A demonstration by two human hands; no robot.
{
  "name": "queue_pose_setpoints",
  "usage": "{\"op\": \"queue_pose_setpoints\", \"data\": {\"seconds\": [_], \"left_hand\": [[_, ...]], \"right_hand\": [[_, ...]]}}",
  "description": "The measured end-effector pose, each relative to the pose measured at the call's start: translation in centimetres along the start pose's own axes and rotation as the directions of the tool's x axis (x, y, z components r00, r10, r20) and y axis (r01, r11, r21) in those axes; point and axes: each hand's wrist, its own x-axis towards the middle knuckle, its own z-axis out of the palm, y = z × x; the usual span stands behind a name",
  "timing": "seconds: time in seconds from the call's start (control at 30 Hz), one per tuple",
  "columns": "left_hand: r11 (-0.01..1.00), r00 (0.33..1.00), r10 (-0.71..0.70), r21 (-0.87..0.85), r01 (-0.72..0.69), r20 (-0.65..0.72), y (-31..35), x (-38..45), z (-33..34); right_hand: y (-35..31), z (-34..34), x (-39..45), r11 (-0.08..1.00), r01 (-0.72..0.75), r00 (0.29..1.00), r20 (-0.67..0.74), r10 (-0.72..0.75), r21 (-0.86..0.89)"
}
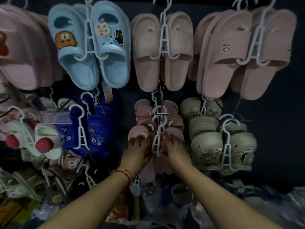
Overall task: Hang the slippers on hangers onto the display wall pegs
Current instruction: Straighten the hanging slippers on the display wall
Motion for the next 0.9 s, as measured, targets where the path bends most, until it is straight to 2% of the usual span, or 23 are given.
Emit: {"op": "queue_pose_setpoints", "data": {"seconds": [0.1, 0.23, 0.33, 0.5, 0.57, 0.63, 0.7, 0.77, 0.8, 0.83, 0.9], "left_hand": [[0.999, 0.999, 0.047, 0.024, -0.047, -0.002, -0.1, 1.5, 0.3], [0.994, 0.995, 0.09, 0.067, -0.087, -0.047, -1.0, 3.8, 1.1], [0.978, 0.982, 0.172, 0.135, -0.161, -0.078, -1.6, 4.7, 2.2], [0.983, 0.983, 0.151, 0.117, -0.138, -0.106, -0.6, 5.2, 2.2], [0.989, 0.988, 0.132, 0.069, -0.127, -0.076, -0.1, 4.5, 2.0], [0.993, 0.991, 0.115, 0.014, -0.114, -0.074, -0.1, 3.4, 1.7], [0.985, 0.98, 0.156, -0.058, -0.164, -0.121, -0.5, 2.1, 1.3], [0.949, 0.957, 0.213, -0.19, -0.251, -0.197, -1.3, 0.8, 0.8], [0.922, 0.956, 0.176, -0.299, -0.244, -0.236, -1.5, 0.1, 0.4], [0.881, 0.965, 0.068, -0.44, -0.177, -0.252, -1.7, -0.3, 0.3], [0.7, 0.94, -0.276, -0.712, 0.052, -0.202, -1.7, -0.6, -0.1]], "right_hand": [[-0.3, 0.7, 1.2, 0.999, -0.016, 0.999, -0.034, 0.015, -0.043], [-0.6, 1.2, 3.1, 1.0, -0.009, 1.0, -0.024, 0.008, -0.024], [-0.3, 1.7, 4.1, 0.996, 0.007, 1.0, 0.008, -0.006, -0.093], [1.0, 1.4, 5.0, 0.996, 0.021, 0.999, -0.023, -0.023, -0.087], [1.0, 0.8, 4.5, 1.0, 0.011, 0.999, -0.041, -0.011, -0.014], [0.9, 0.1, 3.4, 1.0, 0.006, 1.0, 0.0, -0.006, 0.026], [1.0, -0.1, 2.1, 0.998, 0.017, 0.997, -0.072, -0.013, 0.063], [1.0, 0.0, 0.6, 0.984, -0.032, 0.988, -0.144, 0.058, 0.175], [0.8, -0.1, -0.1, 0.952, -0.085, 0.978, -0.161, 0.136, 0.293], [0.4, -0.2, -0.4, 0.887, -0.146, 0.954, -0.173, 0.243, 0.438], [-0.4, -0.2, -0.1, 0.681, -0.26, 0.877, -0.127, 0.463, 0.684]]}}
